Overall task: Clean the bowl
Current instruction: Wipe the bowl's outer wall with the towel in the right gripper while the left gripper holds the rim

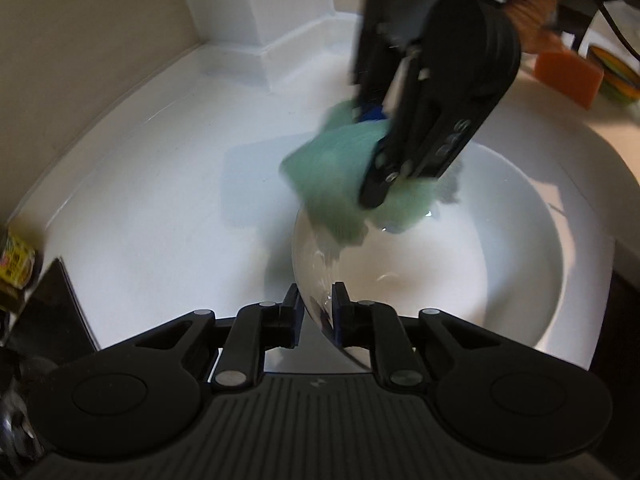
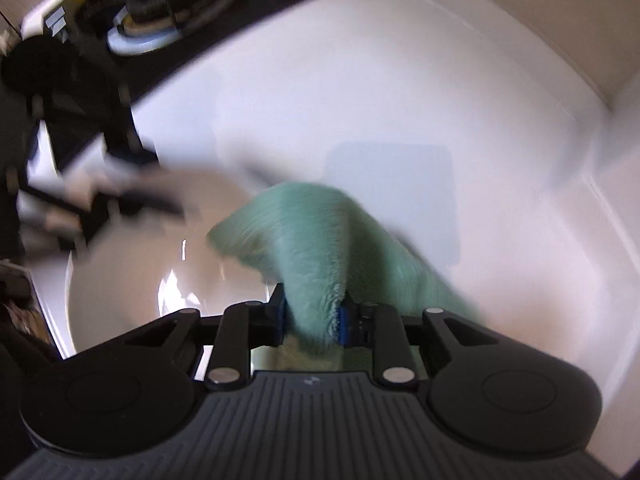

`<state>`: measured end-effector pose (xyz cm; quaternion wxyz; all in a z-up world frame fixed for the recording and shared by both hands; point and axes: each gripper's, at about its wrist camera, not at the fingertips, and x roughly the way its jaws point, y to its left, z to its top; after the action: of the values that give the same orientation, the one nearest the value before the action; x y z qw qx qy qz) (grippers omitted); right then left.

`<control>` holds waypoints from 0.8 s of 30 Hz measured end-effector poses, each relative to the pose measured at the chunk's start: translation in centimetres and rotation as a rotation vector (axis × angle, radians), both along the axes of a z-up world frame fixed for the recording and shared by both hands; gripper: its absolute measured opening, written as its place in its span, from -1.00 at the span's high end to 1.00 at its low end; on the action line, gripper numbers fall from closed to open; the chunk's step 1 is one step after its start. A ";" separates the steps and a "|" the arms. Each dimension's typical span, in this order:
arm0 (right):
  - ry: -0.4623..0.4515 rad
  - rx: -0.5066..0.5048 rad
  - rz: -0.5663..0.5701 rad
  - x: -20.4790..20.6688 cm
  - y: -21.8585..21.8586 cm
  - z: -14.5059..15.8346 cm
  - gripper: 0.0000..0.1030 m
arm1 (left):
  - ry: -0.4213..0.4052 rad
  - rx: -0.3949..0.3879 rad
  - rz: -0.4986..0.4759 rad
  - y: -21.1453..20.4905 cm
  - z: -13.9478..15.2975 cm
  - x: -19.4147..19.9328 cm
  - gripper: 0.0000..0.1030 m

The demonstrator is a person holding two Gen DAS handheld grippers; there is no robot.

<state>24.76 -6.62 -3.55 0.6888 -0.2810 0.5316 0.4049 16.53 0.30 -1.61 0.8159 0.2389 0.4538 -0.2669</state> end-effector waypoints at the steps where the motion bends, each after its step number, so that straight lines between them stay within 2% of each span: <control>1: -0.019 -0.012 0.018 -0.2 0.4 -0.1 0.59 | 0.007 -0.009 0.024 0.2 0.1 0.2 0.74; 4: -0.022 0.018 -0.027 -0.3 -0.4 -0.2 0.61 | 0.045 -0.089 0.156 1.5 0.2 0.5 0.74; 5: -0.022 0.028 -0.042 -0.4 -0.7 -0.2 0.61 | 0.051 -0.116 0.221 1.9 0.2 0.2 0.64; 6: -0.020 0.043 -0.074 -0.5 -1.2 -0.3 0.61 | 0.057 -0.144 0.300 2.3 0.3 -0.2 0.59; 9: -0.016 0.083 -0.176 -0.8 -2.6 -0.4 0.64 | 0.056 -0.196 0.437 2.7 0.4 -1.7 0.59; 11: -0.022 0.111 -0.280 -1.4 -3.7 -0.4 0.65 | 0.044 -0.225 0.501 3.0 0.3 -2.5 0.59; 12: -0.022 0.112 -0.295 -1.8 -4.1 -0.5 0.65 | 0.042 -0.238 0.516 3.0 0.2 -2.7 0.59; 14: -0.022 0.112 -0.325 -2.7 -4.9 -0.8 0.66 | 0.041 -0.243 0.502 3.1 0.0 -2.6 0.65; 16: -0.021 0.113 -0.355 -3.6 -5.6 -1.0 0.65 | 0.048 -0.231 0.451 2.9 0.0 -2.1 0.87; 21: 0.062 0.038 -0.175 -4.6 -6.0 -0.7 0.56 | 0.042 -0.143 0.228 1.0 -0.2 -1.3 0.87; 24: 0.033 -0.018 -0.123 -3.1 -5.4 -0.5 0.57 | 0.031 -0.083 0.095 0.0 -0.1 -1.0 0.83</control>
<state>21.64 -12.07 -4.04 0.7012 -0.2472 0.5626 0.3615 15.51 0.26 -1.70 0.8299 0.1789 0.4656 -0.2501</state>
